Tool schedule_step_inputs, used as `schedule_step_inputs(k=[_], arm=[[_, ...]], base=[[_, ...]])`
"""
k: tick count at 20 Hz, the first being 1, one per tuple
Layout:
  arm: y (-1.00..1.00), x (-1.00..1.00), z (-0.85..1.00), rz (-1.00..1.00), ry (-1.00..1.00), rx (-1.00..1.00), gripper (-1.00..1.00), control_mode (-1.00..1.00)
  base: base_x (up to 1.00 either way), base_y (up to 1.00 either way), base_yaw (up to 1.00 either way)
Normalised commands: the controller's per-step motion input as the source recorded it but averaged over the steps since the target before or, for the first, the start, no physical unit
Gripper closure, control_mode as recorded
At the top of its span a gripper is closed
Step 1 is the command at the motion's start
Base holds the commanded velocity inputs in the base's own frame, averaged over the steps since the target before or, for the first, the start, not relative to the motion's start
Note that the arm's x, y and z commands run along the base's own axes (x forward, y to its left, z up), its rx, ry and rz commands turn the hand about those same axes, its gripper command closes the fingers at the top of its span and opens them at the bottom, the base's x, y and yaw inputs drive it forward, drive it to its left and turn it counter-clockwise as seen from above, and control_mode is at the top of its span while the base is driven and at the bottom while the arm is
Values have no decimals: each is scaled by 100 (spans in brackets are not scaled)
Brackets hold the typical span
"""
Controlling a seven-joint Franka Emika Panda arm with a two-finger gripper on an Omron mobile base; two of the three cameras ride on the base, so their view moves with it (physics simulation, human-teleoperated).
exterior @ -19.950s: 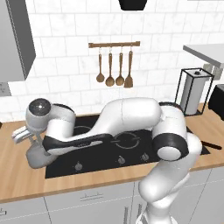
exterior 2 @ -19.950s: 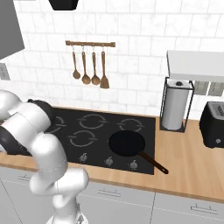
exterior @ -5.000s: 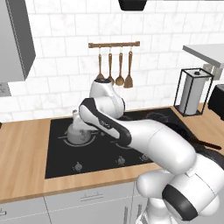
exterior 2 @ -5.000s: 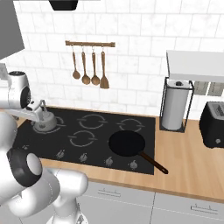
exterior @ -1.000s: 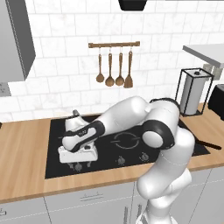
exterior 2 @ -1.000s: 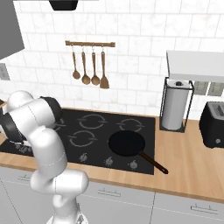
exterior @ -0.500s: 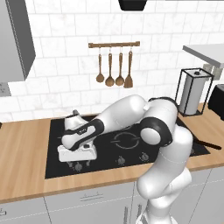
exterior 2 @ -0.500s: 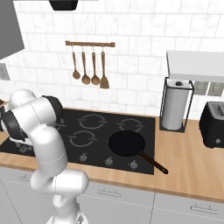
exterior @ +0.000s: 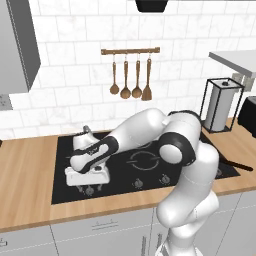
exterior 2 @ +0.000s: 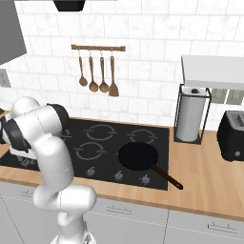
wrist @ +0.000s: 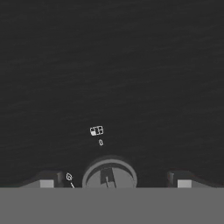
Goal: Pick the kettle from the counter and place it on a stove burner. Then turn the burner on.
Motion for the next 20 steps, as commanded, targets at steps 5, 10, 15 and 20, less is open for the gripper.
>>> schedule_step_inputs(k=[5, 10, 15, 20], arm=[[0, 0, -15, 0, 0, 0, -100, -100], [0, -1, -1, 0, 0, 0, -100, -100], [0, -3, 0, 0, 0, 0, 100, -100], [0, -3, 0, 0, 0, 0, 100, -100]], base=[[0, 0, 0], [0, 0, 0], [0, 0, 0], [0, 0, 0]])
